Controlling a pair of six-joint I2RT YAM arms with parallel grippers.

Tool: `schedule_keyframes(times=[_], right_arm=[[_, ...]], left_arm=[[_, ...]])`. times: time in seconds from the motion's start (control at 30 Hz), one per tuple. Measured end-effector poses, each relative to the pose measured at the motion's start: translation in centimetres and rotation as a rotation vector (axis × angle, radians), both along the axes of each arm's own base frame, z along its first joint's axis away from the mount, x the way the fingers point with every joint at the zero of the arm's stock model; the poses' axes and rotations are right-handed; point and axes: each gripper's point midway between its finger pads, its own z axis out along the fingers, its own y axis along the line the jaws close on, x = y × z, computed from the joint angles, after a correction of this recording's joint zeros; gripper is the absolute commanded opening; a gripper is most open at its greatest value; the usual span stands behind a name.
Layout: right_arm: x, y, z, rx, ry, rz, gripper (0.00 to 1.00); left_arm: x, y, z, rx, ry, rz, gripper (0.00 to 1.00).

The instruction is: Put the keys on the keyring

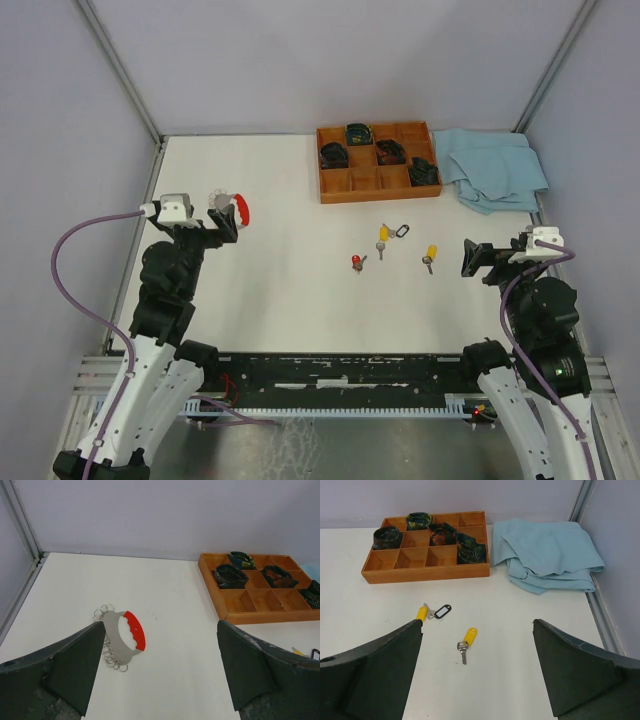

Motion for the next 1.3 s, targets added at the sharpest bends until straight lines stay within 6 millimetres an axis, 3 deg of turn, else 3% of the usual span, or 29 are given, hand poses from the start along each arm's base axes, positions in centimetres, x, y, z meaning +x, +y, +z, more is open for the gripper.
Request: schedule_keyframes(times=[0.43,0.67,0.83,1.03,1.3], right_arm=[[-0.2,-0.5,0.2,0.001,-0.011,-0.027,1.00],[-0.2,-0.5,0.2,0.008,-0.012,-0.027,1.00],[-0.2,-0.4,0.2,0.009,-0.011,-0.024,1.00],[-0.3,-0.1,0.0,0.010,-0.014,-0.004,1.00],[-0.6,0.3,0.1,0.014,-0.033,0.023,1.00]], left_arm=[[0.5,-0.1,-0.8,0.008,0.029,0.001,0.99],[2.7,-0.3,-3.4,0.031,0.163,0.025,0.99],[6.0,-1.0,-6.6,0.059,0.353,0.046,0.99],[10.4,-1.8,-12.0,0.084,0.592,0.069,0.96],[14.2,-0.1,-20.4,0.084,0.850,0.136,0.90]])
